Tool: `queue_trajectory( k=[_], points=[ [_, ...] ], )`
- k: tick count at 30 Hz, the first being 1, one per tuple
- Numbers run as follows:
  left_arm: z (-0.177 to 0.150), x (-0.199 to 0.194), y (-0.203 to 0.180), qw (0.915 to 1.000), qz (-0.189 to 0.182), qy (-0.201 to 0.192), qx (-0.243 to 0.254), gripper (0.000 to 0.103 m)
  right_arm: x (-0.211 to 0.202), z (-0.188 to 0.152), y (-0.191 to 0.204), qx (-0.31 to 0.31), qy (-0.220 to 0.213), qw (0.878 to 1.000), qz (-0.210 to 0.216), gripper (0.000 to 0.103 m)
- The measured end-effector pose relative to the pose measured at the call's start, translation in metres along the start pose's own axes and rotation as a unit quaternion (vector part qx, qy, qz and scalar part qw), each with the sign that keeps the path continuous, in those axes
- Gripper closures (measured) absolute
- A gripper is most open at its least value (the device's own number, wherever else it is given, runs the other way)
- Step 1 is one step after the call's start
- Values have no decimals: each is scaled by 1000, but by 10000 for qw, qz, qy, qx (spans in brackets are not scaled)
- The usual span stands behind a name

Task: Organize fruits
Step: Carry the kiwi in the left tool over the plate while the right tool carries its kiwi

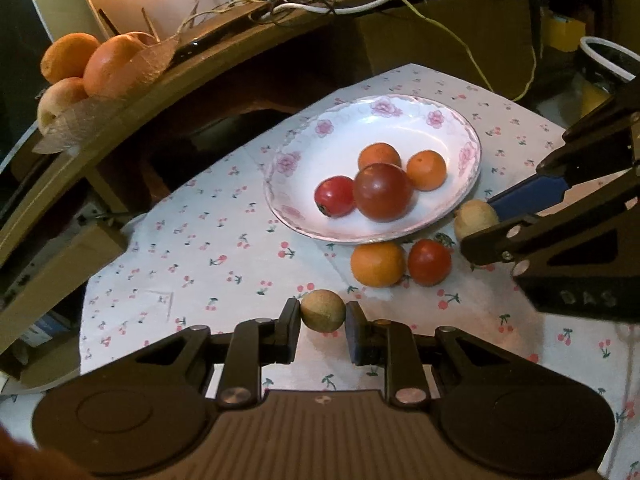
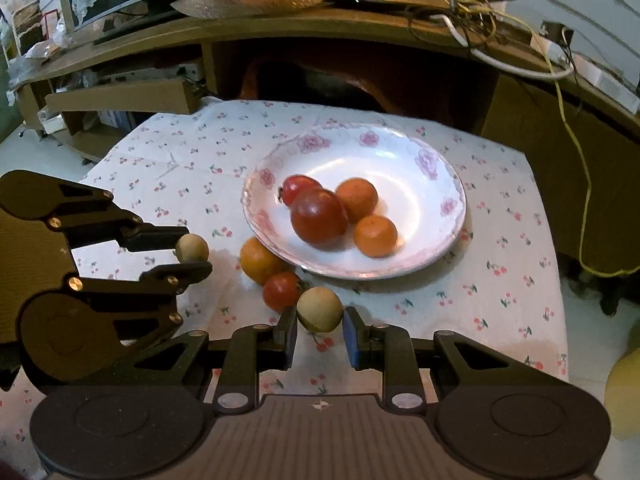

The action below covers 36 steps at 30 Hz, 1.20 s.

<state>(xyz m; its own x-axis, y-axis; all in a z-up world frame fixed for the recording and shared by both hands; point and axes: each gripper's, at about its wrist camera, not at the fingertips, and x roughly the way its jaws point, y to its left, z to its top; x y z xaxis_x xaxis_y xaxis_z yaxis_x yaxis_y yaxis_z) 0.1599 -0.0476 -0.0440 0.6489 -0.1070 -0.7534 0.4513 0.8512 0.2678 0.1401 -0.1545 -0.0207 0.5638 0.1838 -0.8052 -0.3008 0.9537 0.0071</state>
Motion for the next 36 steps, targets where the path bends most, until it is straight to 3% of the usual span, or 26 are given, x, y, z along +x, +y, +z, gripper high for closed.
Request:
queue_trajectory(
  k=[17, 36],
  points=[
    [13, -11, 7, 9995, 271, -77, -122, 73, -6, 20, 16, -77, -284, 9994, -189, 77],
    [36, -10, 17, 9986, 67, -245, -461, 73, -10, 36, 3, 165, -496, 9982, -304, 77]
  ],
)
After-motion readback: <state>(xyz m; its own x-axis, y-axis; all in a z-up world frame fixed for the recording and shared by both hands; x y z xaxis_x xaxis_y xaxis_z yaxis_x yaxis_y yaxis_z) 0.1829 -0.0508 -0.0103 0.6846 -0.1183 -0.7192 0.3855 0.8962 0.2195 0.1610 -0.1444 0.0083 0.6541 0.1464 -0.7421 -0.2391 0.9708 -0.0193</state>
